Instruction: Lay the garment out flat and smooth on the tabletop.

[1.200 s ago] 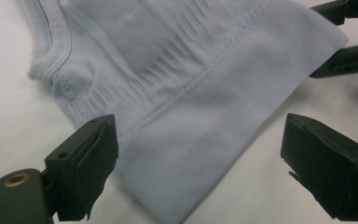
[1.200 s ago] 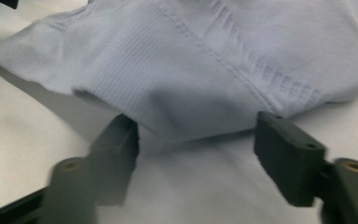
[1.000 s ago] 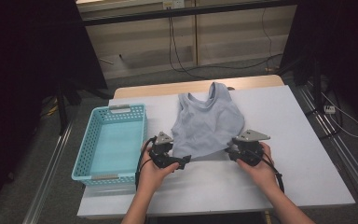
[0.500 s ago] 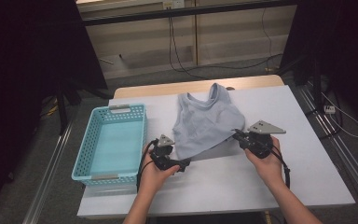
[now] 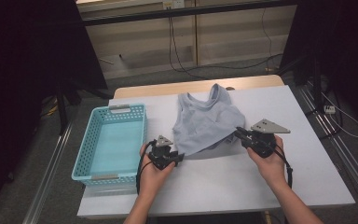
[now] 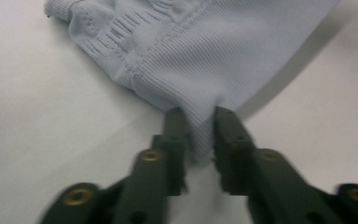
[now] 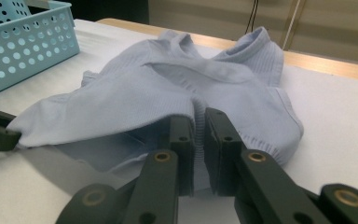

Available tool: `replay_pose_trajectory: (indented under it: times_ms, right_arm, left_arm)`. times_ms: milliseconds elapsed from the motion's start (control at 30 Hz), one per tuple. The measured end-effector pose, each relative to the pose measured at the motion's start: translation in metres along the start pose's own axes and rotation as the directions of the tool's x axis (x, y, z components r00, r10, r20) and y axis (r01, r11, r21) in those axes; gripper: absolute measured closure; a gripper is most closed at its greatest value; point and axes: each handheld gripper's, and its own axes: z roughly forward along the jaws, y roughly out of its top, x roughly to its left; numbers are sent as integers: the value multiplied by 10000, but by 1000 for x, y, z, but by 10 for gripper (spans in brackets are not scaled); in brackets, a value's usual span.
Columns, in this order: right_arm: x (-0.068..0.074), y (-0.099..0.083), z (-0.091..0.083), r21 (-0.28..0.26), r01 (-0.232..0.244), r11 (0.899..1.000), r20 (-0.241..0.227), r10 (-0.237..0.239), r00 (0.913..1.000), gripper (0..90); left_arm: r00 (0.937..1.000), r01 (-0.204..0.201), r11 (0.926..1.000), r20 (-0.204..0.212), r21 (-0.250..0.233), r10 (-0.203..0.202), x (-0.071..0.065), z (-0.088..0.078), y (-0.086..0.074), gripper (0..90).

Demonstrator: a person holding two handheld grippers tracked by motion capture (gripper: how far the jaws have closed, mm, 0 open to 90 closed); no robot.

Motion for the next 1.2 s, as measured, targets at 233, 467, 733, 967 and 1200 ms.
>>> replay_pose_trajectory:
  times_ms: [233,467,733,967,1200]
  right_arm:
    - [6,-9,6,440,338,9985,146,-344,9993,741]
    - [4,-24,13,1457,432,9884,164,-460,9988,623]
    - [-7,-35,15,2144,147,9766,571,-276,9980,681]
    - [-17,-23,3,1385,261,9900,665,-356,9972,844]
    - [-29,-11,-11,789,-5,9969,739,-53,9973,823]
  left_arm:
    - [9997,222,9996,65,-151,-221,-4,-8,7,848]
    - [9984,561,9975,65,-418,-559,-4,-15,11,850]
    - [9973,725,9947,-71,-729,-732,0,-27,15,858]
    - [9966,823,9934,125,-796,-815,-1,-28,16,861]
    - [9965,830,9930,169,-839,-818,-1,-28,16,861]
